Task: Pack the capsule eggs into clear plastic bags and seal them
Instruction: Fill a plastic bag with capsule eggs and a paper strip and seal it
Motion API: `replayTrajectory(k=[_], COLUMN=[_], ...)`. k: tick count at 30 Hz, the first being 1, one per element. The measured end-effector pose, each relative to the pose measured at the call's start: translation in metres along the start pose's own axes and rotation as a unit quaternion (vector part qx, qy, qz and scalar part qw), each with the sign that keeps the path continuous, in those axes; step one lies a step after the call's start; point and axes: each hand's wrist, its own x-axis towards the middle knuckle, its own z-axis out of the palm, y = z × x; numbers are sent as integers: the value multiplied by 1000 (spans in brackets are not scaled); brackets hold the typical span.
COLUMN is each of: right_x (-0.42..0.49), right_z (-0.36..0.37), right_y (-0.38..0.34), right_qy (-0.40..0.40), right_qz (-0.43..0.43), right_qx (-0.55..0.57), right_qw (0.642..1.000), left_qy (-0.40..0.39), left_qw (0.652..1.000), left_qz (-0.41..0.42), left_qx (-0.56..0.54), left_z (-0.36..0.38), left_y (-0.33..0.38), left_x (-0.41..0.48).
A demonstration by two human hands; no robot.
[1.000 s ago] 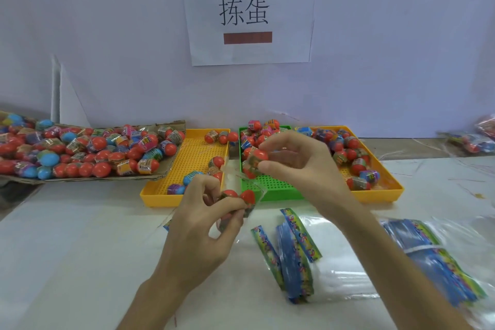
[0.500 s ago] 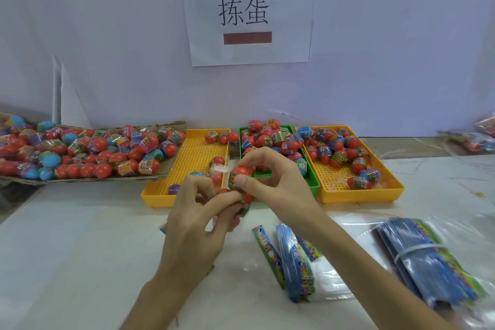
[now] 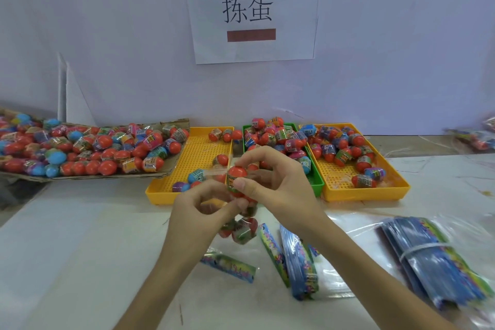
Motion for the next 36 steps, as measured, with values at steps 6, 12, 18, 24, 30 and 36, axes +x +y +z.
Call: replayTrajectory(k=[6,12,18,24,30,36], right_x=[-2,-1,-1,-1,0,4], right_z=[3,0,0,-6,-7,-17], right_y=[0,1,4,3,1,0], right_qy=[0,-13,2,-25,29,11], right_qz=[-12,-21,-24,-13,-29,-19], right_qx=[-15,-75,-105,-110,-125,-151], right_qw=[1000,997,994,994,991,988], left_qy=[15,14,6,7,-66,-150], left_qw=[1000,999,999,1000,997,984], left_qz=[10,23,30,12,-22,-29], left_qx=[18,31,27,18,-34,-91], left_z=[2,4,4,-1,-1,-3], left_y=[4,3,2,-3,-3,2], left_x=[-2,-3,-4,-2,-2,-4])
